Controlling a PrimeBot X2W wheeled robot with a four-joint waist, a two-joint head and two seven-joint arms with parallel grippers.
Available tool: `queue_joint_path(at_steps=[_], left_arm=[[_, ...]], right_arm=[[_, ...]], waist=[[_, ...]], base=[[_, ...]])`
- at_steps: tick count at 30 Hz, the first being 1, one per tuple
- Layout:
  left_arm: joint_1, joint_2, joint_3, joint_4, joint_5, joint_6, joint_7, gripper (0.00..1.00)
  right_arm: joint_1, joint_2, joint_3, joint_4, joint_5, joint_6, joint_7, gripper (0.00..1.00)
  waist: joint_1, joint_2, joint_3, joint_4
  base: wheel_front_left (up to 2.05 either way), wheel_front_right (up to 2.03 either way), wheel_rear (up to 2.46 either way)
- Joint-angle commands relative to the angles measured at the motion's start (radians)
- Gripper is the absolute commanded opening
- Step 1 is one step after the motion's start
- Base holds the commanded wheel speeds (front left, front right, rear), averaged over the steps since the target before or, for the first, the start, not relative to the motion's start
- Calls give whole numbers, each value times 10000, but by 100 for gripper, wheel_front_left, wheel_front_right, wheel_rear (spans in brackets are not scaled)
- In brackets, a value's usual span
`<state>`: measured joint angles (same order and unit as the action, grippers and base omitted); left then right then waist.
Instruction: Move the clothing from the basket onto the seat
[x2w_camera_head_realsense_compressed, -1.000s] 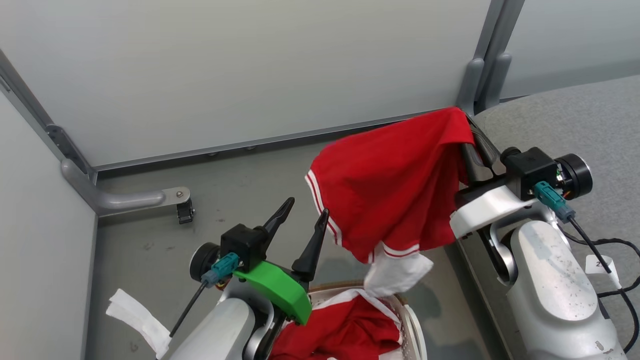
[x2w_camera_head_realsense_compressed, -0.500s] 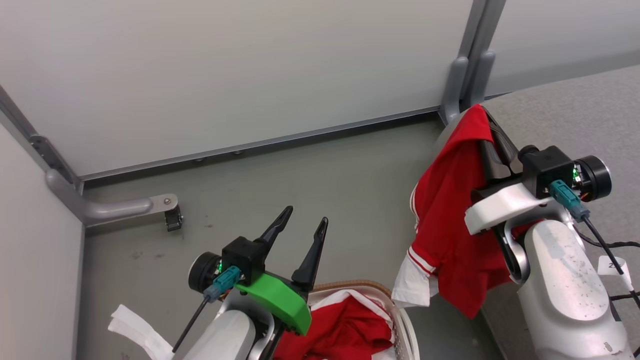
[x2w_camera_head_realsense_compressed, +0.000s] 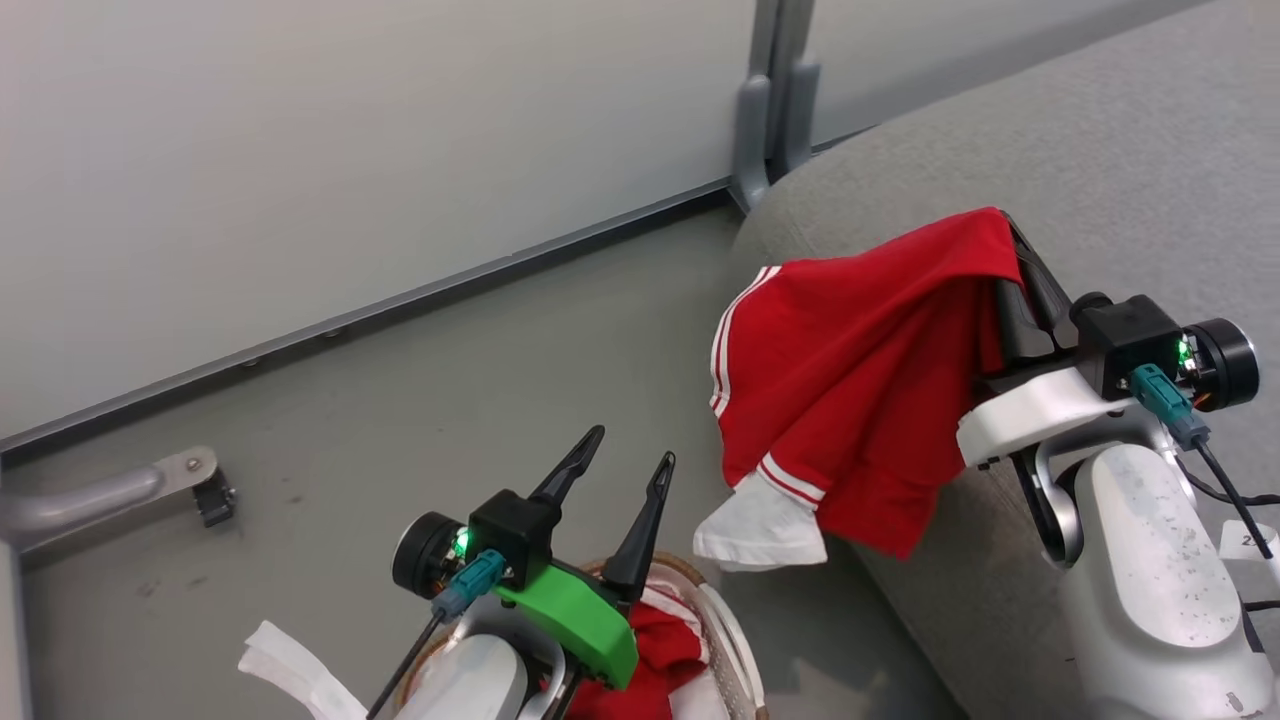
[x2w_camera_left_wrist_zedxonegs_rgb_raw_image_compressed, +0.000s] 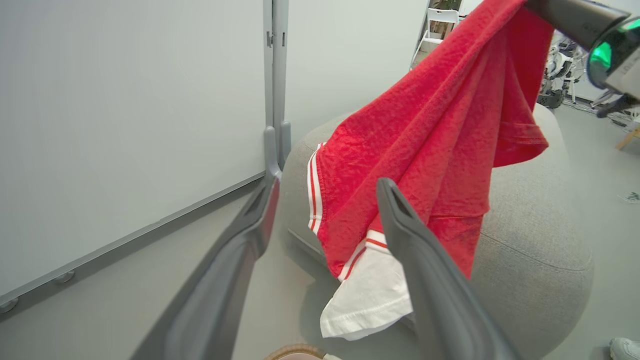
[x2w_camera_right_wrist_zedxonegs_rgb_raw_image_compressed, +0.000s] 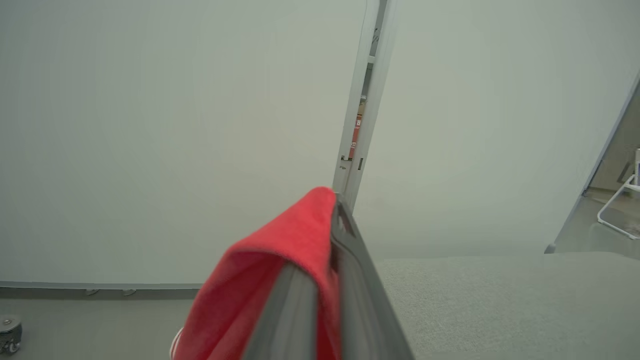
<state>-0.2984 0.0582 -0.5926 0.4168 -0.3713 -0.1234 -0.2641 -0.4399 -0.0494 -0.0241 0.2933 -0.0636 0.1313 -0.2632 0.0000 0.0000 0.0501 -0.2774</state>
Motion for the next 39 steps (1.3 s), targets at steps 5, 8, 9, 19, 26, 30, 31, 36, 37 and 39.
queue_joint_path(at_steps=[5, 8, 9, 19, 26, 30, 31, 36, 37, 39], left_arm=[[-157, 14, -110, 39, 218, -75, -5, 100], [-255, 5, -209, 82, 288, -69, -5, 100], [-284, 6, -257, 85, 335, -74, -5, 100], [-475, 179, -551, 26, 506, -86, -5, 100], [-834, 484, -587, -124, 570, -86, -5, 100], [-1126, 652, -573, -269, 661, -87, -5, 100], [-1236, 699, -575, -321, 695, -87, -5, 100], [-1756, 921, -454, -522, 916, -74, -5, 100], [-1841, 958, -444, -560, 966, -69, -5, 100], [-2034, 1014, -423, -653, 1027, -65, -5, 100]], right_arm=[[-50, -19, -61, -88, 32, -10, -24, 0], [-117, -22, -125, -125, 48, -10, -24, 0], [-122, -19, -161, -139, 53, -10, -24, 0], [-107, -20, -547, -319, 105, -10, -24, 0], [-1143, -20, -944, -287, -565, -10, -24, 0], [-2311, -88, -1386, -141, -1284, -12, -26, 0], [-2704, -232, -1572, -72, -1429, -10, -24, 0], [-4695, -1113, -2388, 332, -1871, -10, -24, 0], [-5021, -1298, -2579, 446, -1930, -12, -24, 0], [-5680, -1679, -2972, 565, -2100, -12, -24, 0]], waist=[[0, 0, 633, -1648], [0, 0, 794, -1970], [0, 0, 848, -2053], [0, 0, 1407, -2274], [0, 0, 2214, -1883], [0, 0, 2840, -1513], [0, 0, 3063, -1366], [0, 0, 4138, -720], [0, 0, 4309, -601], [0, 0, 4680, -320]], base=[[0, 0, 0], [0, 0, 0], [0, 0, 0], [0, 0, 0], [0, 0, 0], [0, 0, 0], [0, 0, 0], [0, 0, 0], [0, 0, 0], [0, 0, 0]])
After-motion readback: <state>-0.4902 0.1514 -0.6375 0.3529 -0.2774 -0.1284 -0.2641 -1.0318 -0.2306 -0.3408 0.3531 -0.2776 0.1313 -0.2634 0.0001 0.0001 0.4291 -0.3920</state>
